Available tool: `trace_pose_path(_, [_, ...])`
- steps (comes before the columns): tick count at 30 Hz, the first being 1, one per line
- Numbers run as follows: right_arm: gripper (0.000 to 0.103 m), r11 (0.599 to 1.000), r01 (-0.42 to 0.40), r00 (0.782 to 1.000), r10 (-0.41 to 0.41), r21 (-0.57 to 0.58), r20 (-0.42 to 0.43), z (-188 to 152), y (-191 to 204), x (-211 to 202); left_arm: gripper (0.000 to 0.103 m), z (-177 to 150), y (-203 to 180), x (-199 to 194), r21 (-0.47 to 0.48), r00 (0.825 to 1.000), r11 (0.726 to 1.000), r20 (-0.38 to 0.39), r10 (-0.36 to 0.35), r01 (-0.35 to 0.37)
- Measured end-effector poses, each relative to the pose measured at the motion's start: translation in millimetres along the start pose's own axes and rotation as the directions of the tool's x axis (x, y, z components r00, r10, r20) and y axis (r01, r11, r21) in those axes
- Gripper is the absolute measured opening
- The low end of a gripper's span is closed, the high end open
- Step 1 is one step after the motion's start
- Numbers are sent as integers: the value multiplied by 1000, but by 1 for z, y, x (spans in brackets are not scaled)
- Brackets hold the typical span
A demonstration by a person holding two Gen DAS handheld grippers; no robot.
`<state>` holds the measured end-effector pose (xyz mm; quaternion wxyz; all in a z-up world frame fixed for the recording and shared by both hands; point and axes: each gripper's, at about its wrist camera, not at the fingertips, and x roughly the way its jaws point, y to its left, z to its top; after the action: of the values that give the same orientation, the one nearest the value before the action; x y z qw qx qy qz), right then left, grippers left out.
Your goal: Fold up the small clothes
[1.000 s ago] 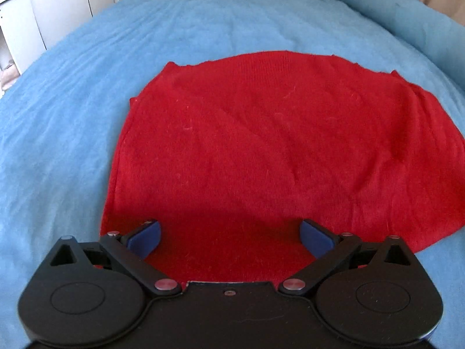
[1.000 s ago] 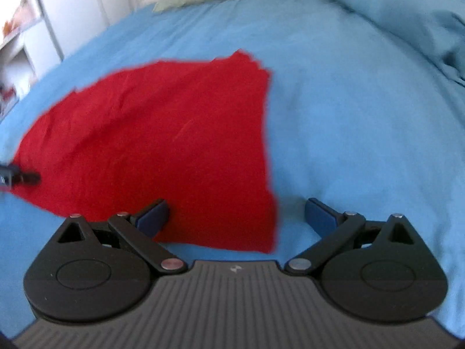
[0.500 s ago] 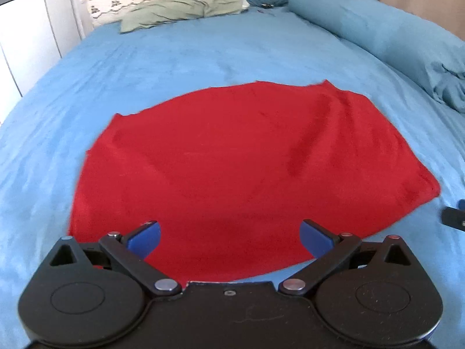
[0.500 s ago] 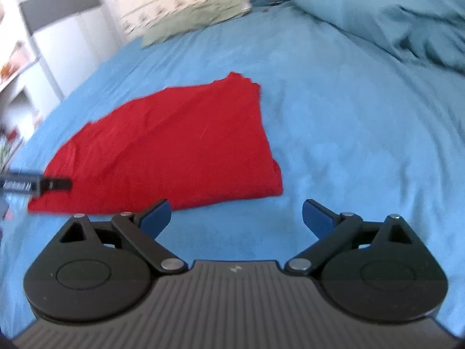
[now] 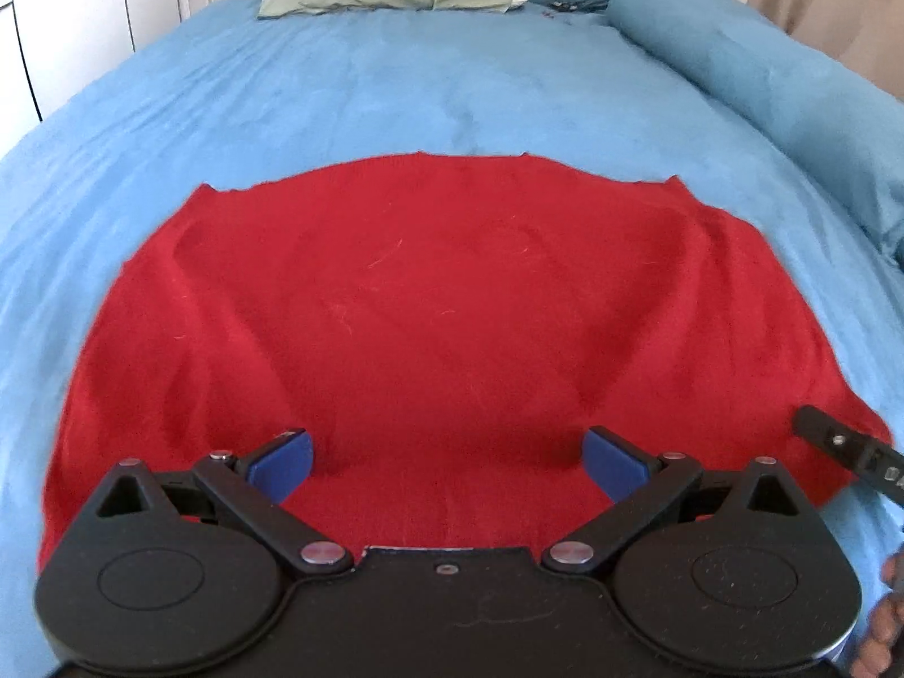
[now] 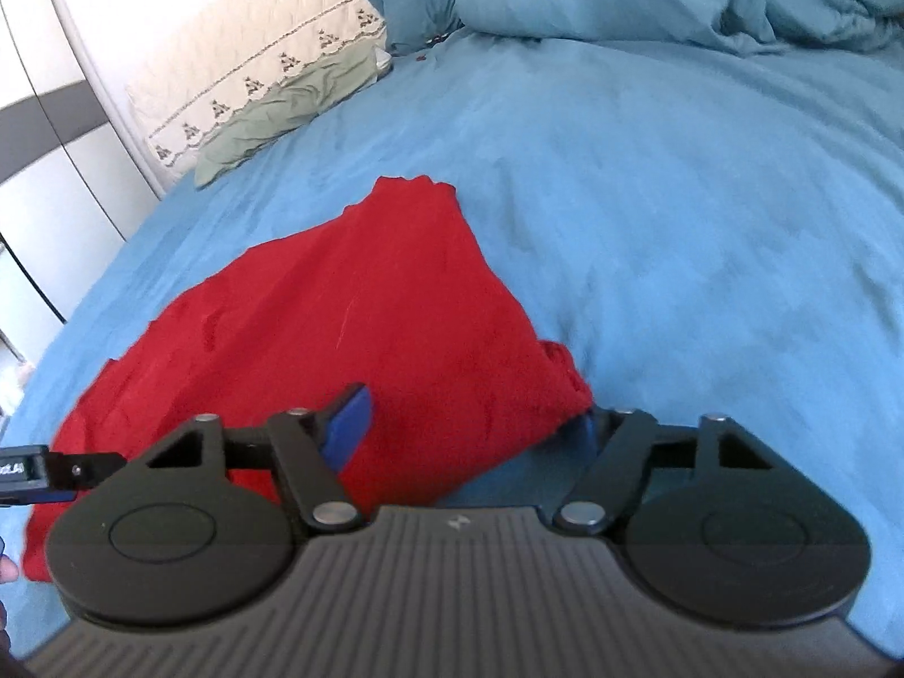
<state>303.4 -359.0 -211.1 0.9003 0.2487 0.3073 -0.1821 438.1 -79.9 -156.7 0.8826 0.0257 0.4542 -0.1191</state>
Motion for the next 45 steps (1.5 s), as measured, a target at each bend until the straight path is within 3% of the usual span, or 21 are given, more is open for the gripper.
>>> trace_pose_path(5, [66,1000,-11,1000,11,19,4,4,2,5,103,3,-3,20,-1,997,998,28,67,-67])
trace_pose_path(7, [42,1000,-14,1000,14,26,1,7,4,9,103,4,-3,26,-12,996,997,21,81,-81])
trace_pose_path(10, [28,997,-24,1000,23,69,8,15,12,5,103,5,-7,35,24,995,994,11,102,-103])
trace_pose_path(15, [25,994,-110,994,110,2,24,48,55,-10,103,13,10,29,14,998,999,-21,51,-51])
trace_pose_path(18, [24,979,-198,980,198,-53,4,72,101,-15,103,10,36,6,-16,997,997,-4,79,-80])
trace_pose_path(22, [24,914,-358,934,351,-193,-72,82,189,-16,103,-14,95,-38,-120,986,981,50,158,-152])
trace_pose_path(24, [24,837,-460,888,426,-297,-176,70,239,-11,103,-32,127,-58,-188,982,970,77,175,-158])
trace_pose_path(25, [24,783,-520,853,450,-342,-265,57,265,-3,103,-42,141,-65,-221,979,963,91,181,-157])
trace_pose_path(27, [23,704,-604,785,444,-374,-433,28,301,15,103,-56,161,-68,-232,980,959,72,183,-162])
trace_pose_path(28, [23,685,-615,769,410,-390,-490,11,315,25,103,-57,168,-66,-217,978,956,31,208,-197])
trace_pose_path(31, [23,654,-595,773,309,-467,-554,-33,336,46,103,-63,179,-64,-178,964,949,12,266,-260])
trace_pose_path(34, [29,647,-584,784,291,-490,-549,-44,343,51,103,-67,188,-61,-215,977,954,-12,212,-210])
trace_pose_path(35, [36,649,-582,786,294,-489,-544,-41,344,50,103,-66,190,-61,-224,981,956,-11,194,-192])
trace_pose_path(37, [83,647,-594,783,327,-479,-529,-33,343,37,103,-66,191,-66,-211,983,961,-9,183,-181])
trace_pose_path(38, [90,643,-592,792,352,-486,-499,-27,338,27,103,-65,189,-69,-188,983,966,-6,182,-180])
trace_pose_path(40, [93,641,-591,803,408,-490,-435,-8,329,9,103,-63,186,-78,-150,984,973,6,180,-177])
trace_pose_path(42, [94,674,-567,822,422,-474,-383,10,313,-4,103,-66,186,-86,-134,989,980,6,147,-145])
trace_pose_path(45, [97,726,-474,880,382,-498,-281,24,279,-24,103,-65,190,-94,-144,998,987,18,68,-65])
